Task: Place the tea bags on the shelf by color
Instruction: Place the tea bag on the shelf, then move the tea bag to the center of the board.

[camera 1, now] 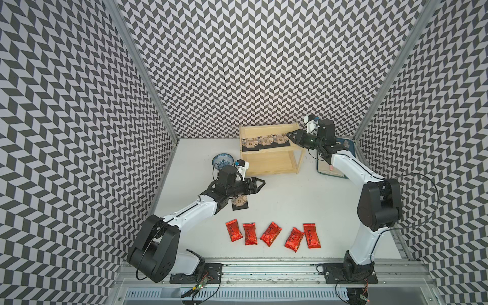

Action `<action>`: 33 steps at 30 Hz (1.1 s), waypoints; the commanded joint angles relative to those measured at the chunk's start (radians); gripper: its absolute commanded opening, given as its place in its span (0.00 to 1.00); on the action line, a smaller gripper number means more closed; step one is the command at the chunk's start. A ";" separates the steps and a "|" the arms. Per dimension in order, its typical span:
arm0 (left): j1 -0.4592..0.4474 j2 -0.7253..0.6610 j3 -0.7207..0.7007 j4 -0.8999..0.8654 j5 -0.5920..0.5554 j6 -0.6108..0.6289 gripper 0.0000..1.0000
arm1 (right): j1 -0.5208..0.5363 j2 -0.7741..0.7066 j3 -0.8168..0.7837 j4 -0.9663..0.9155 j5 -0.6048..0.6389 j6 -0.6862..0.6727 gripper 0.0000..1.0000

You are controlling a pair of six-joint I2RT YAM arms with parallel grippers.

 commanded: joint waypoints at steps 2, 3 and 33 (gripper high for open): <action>0.009 -0.026 -0.011 0.025 0.009 0.003 0.74 | 0.006 0.007 0.041 0.001 0.025 -0.025 0.33; 0.008 -0.027 -0.011 0.025 0.009 0.001 0.74 | 0.007 0.004 0.047 -0.001 0.026 -0.026 0.33; 0.237 -0.075 -0.233 -0.130 -0.166 -0.029 0.66 | 0.452 -0.367 -0.902 0.492 0.020 -0.191 0.35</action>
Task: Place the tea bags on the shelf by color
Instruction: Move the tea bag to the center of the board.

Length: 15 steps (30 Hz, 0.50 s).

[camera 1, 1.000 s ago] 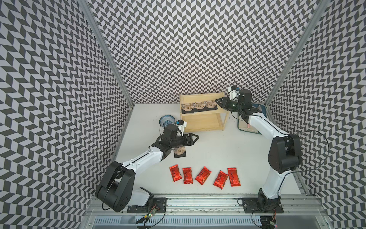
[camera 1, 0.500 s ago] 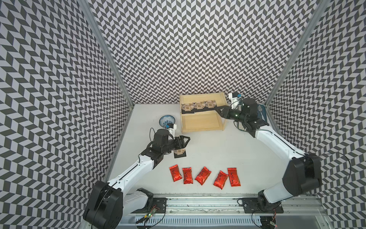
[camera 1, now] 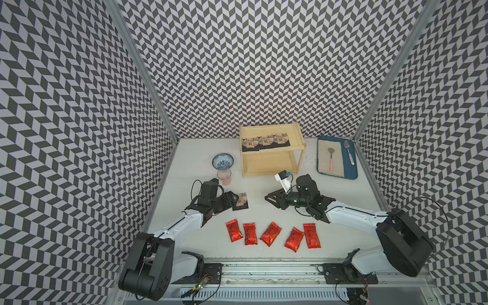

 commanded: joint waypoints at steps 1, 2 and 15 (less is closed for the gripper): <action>0.001 0.050 0.036 0.039 -0.043 0.010 0.66 | 0.010 0.027 -0.012 0.137 -0.006 -0.004 0.35; -0.001 0.059 0.041 0.041 -0.055 0.015 0.66 | 0.013 0.035 -0.011 0.140 -0.010 -0.004 0.35; -0.099 0.186 0.063 0.092 -0.086 0.020 0.59 | 0.016 0.124 -0.010 0.181 -0.035 0.024 0.33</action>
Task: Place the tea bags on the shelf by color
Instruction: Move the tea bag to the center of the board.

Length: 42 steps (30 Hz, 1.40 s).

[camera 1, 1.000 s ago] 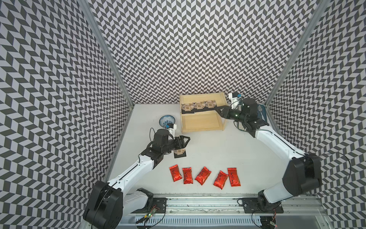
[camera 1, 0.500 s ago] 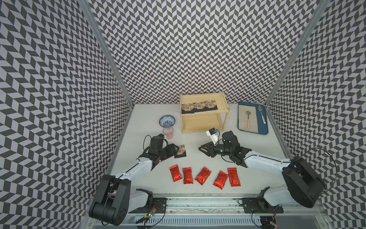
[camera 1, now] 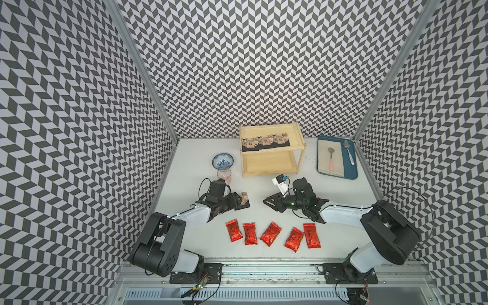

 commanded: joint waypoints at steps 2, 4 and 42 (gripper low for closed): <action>-0.027 0.040 0.024 0.015 -0.022 0.016 0.56 | 0.005 0.029 0.006 0.068 -0.012 0.016 0.33; -0.035 0.051 0.027 0.016 -0.025 0.020 0.56 | 0.005 0.036 0.009 0.065 -0.009 0.018 0.33; -0.067 0.078 0.056 0.039 -0.026 0.003 0.55 | 0.114 0.468 0.314 0.013 0.236 -0.074 0.13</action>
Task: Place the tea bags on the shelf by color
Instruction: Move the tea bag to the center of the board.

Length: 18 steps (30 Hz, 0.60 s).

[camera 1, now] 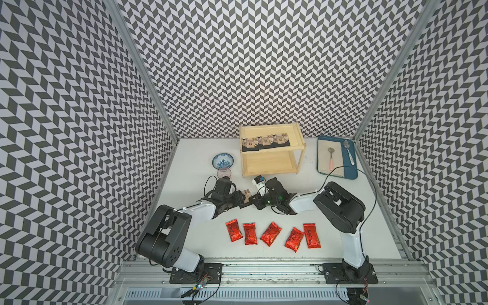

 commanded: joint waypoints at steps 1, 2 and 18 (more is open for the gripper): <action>-0.021 0.013 0.008 0.006 0.027 -0.001 0.55 | -0.003 -0.008 -0.042 0.001 0.026 -0.005 0.13; -0.029 0.015 0.008 0.009 0.028 -0.003 0.55 | -0.003 -0.022 -0.056 0.002 0.029 -0.003 0.13; -0.102 0.008 0.011 0.014 0.041 -0.021 0.54 | -0.010 -0.189 -0.228 0.016 0.051 0.077 0.13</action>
